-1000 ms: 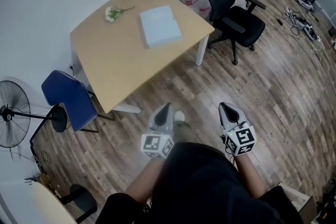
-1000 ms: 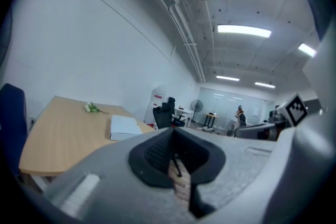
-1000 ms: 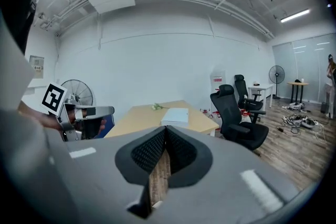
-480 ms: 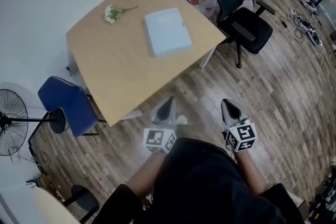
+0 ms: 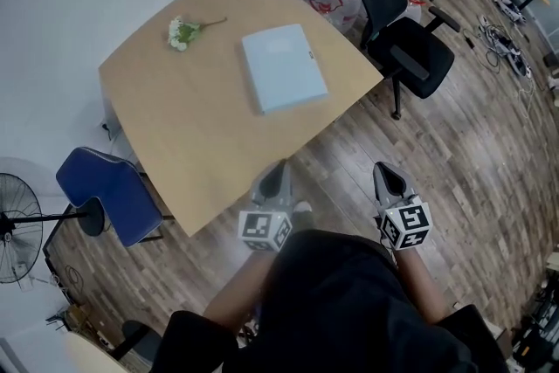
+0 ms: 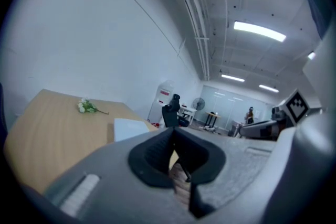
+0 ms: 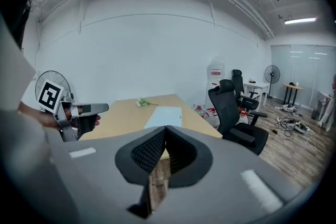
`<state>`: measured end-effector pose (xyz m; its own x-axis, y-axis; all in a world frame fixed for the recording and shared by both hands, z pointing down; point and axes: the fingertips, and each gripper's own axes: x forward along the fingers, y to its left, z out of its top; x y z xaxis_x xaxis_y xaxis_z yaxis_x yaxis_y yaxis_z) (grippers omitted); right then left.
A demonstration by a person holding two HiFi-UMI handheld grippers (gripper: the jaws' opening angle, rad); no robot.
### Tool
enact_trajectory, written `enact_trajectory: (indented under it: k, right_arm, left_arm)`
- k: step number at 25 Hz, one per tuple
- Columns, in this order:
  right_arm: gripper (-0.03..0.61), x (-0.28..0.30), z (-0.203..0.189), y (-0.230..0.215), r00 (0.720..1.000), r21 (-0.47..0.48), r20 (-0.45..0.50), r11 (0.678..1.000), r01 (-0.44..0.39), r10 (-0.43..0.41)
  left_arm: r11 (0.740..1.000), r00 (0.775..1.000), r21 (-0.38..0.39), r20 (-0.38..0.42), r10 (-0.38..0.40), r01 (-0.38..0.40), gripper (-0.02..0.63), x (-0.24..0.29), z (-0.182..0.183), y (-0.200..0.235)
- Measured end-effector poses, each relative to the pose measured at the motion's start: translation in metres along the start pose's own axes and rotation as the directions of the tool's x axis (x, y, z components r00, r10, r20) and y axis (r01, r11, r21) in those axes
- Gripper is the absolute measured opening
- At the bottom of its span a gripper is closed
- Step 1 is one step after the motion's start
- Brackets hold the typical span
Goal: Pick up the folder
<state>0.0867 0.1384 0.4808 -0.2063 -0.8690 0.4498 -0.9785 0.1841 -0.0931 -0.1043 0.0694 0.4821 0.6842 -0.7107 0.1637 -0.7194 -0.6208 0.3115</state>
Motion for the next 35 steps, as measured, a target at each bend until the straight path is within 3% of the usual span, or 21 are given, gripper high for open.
enact_trajectory:
  k: [13, 19, 25, 28, 32, 35]
  right_arm:
    - [0.000, 0.030, -0.004, -0.008, 0.999, 0.065, -0.025, 0.998, 0.023, -0.021]
    - [0.000, 0.054, 0.011, 0.007, 0.997, 0.007, -0.014, 0.997, -0.075, 0.075]
    - [0.000, 0.098, 0.035, -0.010, 0.987, 0.000, 0.017, 0.987, -0.158, 0.158]
    - [0.000, 0.142, 0.052, -0.019, 0.975, 0.021, 0.028, 0.975, -0.223, 0.222]
    - [0.000, 0.199, 0.090, -0.042, 0.954, 0.040, 0.051, 0.954, -0.297, 0.295]
    - [0.000, 0.239, 0.106, -0.066, 0.940, 0.041, 0.045, 0.940, -0.339, 0.337]
  left_arm:
    - [1.000, 1.000, -0.009, -0.009, 0.027, -0.027, 0.000, 0.013, 0.014, 0.024]
    - [0.997, 0.998, -0.052, 0.028, 0.062, -0.061, 0.000, 0.017, 0.019, 0.027]
    - [0.993, 0.991, -0.069, 0.089, 0.104, -0.098, 0.000, 0.042, 0.031, 0.031]
    - [0.990, 0.989, -0.038, 0.052, 0.140, -0.138, 0.000, 0.071, 0.034, 0.047]
    - [0.983, 0.984, 0.066, -0.033, 0.174, -0.171, 0.000, 0.123, 0.044, 0.053]
    - [0.984, 0.983, 0.048, -0.060, 0.172, -0.169, 0.000, 0.169, 0.045, 0.059]
